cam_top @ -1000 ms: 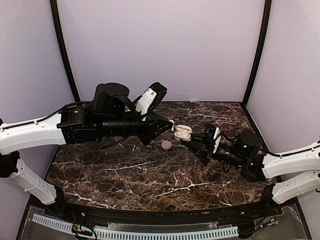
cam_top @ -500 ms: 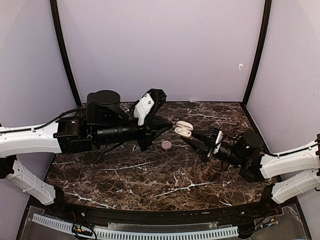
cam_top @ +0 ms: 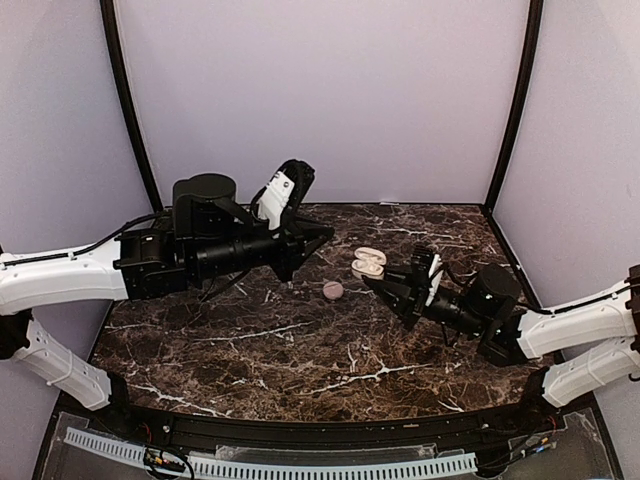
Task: Insert the wireless bluetooth earbuds into the charging case
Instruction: Place the charging case at the center of the board.
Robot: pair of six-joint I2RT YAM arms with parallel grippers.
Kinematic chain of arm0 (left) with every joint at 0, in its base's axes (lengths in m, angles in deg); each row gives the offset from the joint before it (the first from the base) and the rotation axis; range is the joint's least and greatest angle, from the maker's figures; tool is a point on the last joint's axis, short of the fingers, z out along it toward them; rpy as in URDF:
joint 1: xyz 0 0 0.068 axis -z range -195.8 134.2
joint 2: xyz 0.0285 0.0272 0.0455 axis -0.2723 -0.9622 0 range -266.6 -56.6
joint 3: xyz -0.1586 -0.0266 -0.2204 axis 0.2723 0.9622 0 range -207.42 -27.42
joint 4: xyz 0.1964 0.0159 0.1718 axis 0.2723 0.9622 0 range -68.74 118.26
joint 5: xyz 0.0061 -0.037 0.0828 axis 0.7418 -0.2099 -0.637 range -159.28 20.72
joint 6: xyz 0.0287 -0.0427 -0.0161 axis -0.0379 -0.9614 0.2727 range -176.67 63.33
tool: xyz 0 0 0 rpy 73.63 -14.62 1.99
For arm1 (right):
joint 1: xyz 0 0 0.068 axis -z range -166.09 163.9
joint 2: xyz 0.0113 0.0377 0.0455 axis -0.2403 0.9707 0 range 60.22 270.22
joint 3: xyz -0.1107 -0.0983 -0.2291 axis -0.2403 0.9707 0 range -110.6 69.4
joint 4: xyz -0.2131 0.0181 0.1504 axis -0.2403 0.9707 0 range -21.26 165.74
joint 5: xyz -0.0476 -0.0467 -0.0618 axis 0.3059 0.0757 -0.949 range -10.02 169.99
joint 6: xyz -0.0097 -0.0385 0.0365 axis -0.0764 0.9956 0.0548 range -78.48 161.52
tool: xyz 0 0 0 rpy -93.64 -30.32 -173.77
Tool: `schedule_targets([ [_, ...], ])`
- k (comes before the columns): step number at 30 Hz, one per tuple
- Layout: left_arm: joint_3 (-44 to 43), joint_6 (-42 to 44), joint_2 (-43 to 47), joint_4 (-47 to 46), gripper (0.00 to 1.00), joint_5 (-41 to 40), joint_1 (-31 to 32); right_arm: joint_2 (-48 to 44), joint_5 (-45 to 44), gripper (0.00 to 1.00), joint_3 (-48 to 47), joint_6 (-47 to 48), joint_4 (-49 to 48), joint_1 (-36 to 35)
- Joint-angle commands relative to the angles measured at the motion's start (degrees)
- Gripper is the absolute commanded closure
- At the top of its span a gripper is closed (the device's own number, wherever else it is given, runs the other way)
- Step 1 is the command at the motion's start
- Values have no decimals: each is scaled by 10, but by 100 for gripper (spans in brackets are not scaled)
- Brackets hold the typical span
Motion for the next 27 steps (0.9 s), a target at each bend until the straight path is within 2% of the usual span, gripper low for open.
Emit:
schedule_targets([
  [1, 26, -65, 21, -24, 88, 42, -39, -13, -20, 100, -6, -78, 5, 43],
  [5, 46, -107, 13, -26, 88, 57, -68, -19, -15, 100, -9, -123, 16, 80],
  [10, 77, -174, 6, -25, 88, 63, -104, -42, -11, 100, -13, -161, 84, 115],
  [14, 128, -236, 10, -50, 86, 114, -143, -54, 11, 100, -19, -170, 140, 120],
  [18, 183, -294, 19, -83, 79, 173, -187, -51, 34, 100, -30, -185, 187, 122],
  [20, 193, -313, 15, -67, 74, 166, -202, -38, 45, 100, -36, -195, 210, 123],
  [22, 198, -331, 4, -44, 65, 157, -220, -18, 61, 100, -43, -212, 228, 123],
  [23, 201, -343, -2, -39, 57, 154, -223, -4, 77, 100, -48, -218, 239, 123],
  [27, 216, -361, -7, -24, 34, 137, -239, 57, 136, 100, -72, -240, 284, 122],
])
